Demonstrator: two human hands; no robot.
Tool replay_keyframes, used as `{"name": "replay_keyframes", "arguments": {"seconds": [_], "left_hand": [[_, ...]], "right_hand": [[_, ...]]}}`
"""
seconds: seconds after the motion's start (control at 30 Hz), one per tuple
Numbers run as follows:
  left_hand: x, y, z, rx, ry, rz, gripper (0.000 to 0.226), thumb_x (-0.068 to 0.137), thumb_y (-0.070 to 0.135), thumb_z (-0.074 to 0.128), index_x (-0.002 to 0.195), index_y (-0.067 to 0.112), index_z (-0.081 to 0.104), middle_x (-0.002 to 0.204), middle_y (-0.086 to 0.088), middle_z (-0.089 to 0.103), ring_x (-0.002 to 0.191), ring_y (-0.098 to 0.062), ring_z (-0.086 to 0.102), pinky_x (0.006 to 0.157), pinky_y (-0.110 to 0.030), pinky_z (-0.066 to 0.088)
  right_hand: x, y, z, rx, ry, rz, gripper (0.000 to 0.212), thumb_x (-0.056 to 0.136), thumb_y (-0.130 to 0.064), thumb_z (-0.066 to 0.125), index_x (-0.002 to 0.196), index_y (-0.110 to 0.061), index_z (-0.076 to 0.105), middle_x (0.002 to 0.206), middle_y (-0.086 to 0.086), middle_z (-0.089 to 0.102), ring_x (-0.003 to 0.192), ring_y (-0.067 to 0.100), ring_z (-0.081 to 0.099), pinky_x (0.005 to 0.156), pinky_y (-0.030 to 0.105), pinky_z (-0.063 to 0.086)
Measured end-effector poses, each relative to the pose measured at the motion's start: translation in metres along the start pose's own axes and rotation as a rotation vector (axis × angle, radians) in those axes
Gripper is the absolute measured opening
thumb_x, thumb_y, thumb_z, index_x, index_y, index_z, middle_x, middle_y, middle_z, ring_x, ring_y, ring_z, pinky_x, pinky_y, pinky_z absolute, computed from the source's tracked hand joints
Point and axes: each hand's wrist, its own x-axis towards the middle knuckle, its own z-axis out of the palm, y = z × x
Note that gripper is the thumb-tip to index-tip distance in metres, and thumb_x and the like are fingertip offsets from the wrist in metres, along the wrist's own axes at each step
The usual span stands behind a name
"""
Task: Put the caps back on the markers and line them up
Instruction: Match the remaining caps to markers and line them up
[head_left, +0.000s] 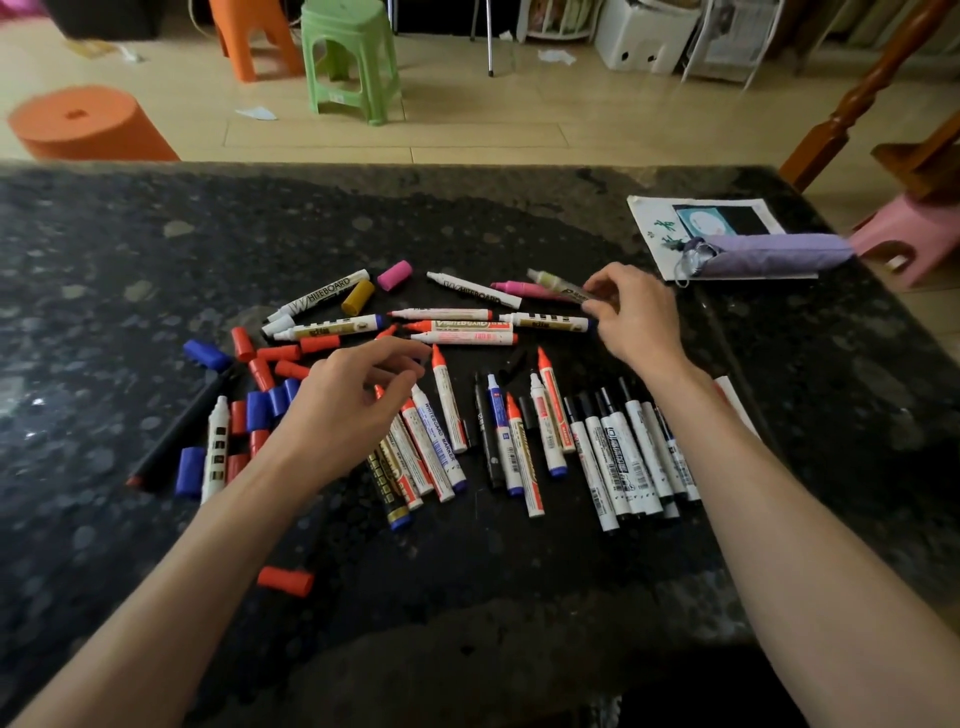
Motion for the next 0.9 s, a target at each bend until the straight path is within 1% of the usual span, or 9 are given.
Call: {"name": "replay_keyframes", "arguments": {"seconds": [0.1, 0.2, 0.33, 0.43, 0.5, 0.57, 0.63, 0.73, 0.9], "left_hand": [[0.004, -0.005, -0.001, -0.018, -0.053, -0.077, 0.033, 0.102, 0.025, 0.059, 0.135, 0.028, 0.063, 0.115, 0.014, 0.070, 0.104, 0.000, 0.065, 0.086, -0.020, 0.051], [0.006, -0.010, -0.004, -0.197, 0.006, -0.172, 0.033, 0.103, 0.029, 0.057, 0.134, 0.022, 0.065, 0.108, 0.010, 0.074, 0.099, -0.003, 0.071, 0.093, -0.034, 0.058], [0.001, -0.011, -0.013, -0.390, 0.105, -0.254, 0.025, 0.105, 0.033, 0.053, 0.100, 0.025, 0.076, 0.090, 0.009, 0.079, 0.089, -0.012, 0.076, 0.088, -0.043, 0.061], [-0.004, -0.022, -0.026, -0.459, 0.155, -0.342, 0.024, 0.104, 0.037, 0.057, 0.094, 0.026, 0.077, 0.087, 0.008, 0.079, 0.088, -0.010, 0.076, 0.090, -0.040, 0.060], [-0.006, -0.032, -0.038, -0.406, 0.195, -0.381, 0.023, 0.102, 0.038, 0.059, 0.096, 0.026, 0.077, 0.086, 0.004, 0.079, 0.088, -0.013, 0.075, 0.089, -0.038, 0.060], [-0.009, -0.040, -0.049, -0.334, 0.227, -0.395, 0.023, 0.102, 0.039, 0.058, 0.097, 0.025, 0.076, 0.080, 0.002, 0.076, 0.078, -0.010, 0.072, 0.071, -0.021, 0.058], [-0.014, -0.048, -0.056, -0.307, 0.226, -0.381, 0.028, 0.101, 0.046, 0.057, 0.096, 0.026, 0.075, 0.068, -0.003, 0.067, 0.063, -0.009, 0.063, 0.054, -0.018, 0.053], [-0.020, -0.061, -0.068, -0.234, 0.217, -0.318, 0.022, 0.098, 0.050, 0.059, 0.093, 0.037, 0.075, 0.072, -0.017, 0.064, 0.062, -0.016, 0.053, 0.061, -0.035, 0.050], [-0.024, -0.066, -0.084, -0.173, 0.265, -0.281, 0.011, 0.097, 0.040, 0.064, 0.091, 0.041, 0.074, 0.073, -0.007, 0.069, 0.062, -0.013, 0.052, 0.063, -0.033, 0.042]], "right_hand": [[-0.020, -0.049, -0.001, 0.366, -0.219, -0.051, 0.022, 0.091, -0.018, 0.079, 0.112, -0.023, 0.074, 0.109, -0.006, 0.074, 0.097, 0.011, 0.069, 0.096, 0.036, 0.056], [-0.048, -0.101, 0.006, 0.589, -0.494, -0.103, 0.022, 0.094, -0.019, 0.077, 0.116, -0.020, 0.074, 0.108, -0.007, 0.075, 0.098, 0.007, 0.071, 0.091, 0.033, 0.059], [-0.070, -0.142, 0.015, 0.704, -0.643, -0.207, 0.019, 0.095, -0.019, 0.076, 0.113, -0.013, 0.075, 0.106, -0.006, 0.076, 0.097, 0.000, 0.071, 0.084, 0.018, 0.058], [-0.077, -0.154, 0.022, 0.729, -0.700, -0.243, 0.022, 0.096, -0.018, 0.074, 0.116, -0.010, 0.076, 0.108, 0.000, 0.078, 0.100, 0.009, 0.074, 0.092, 0.027, 0.059], [-0.072, -0.159, 0.030, 0.696, -0.665, -0.247, 0.017, 0.097, -0.020, 0.073, 0.112, -0.014, 0.078, 0.103, -0.002, 0.079, 0.094, 0.010, 0.075, 0.091, 0.032, 0.061], [-0.057, -0.167, 0.043, 0.593, -0.494, -0.223, 0.014, 0.096, -0.022, 0.073, 0.109, -0.018, 0.079, 0.099, -0.006, 0.078, 0.090, 0.008, 0.074, 0.092, 0.036, 0.059], [-0.040, -0.179, 0.057, 0.468, -0.325, -0.217, 0.015, 0.094, -0.024, 0.075, 0.108, -0.020, 0.079, 0.099, -0.007, 0.077, 0.093, 0.008, 0.071, 0.093, 0.037, 0.058], [-0.021, -0.202, 0.077, 0.261, -0.232, -0.197, 0.017, 0.093, -0.038, 0.074, 0.104, -0.025, 0.073, 0.097, -0.005, 0.072, 0.095, 0.015, 0.068, 0.084, 0.036, 0.056], [-0.005, -0.234, 0.099, -0.068, -0.106, -0.108, 0.048, 0.093, -0.062, 0.065, 0.110, -0.018, 0.069, 0.107, 0.005, 0.073, 0.109, 0.028, 0.064, 0.072, 0.035, 0.045]]}}
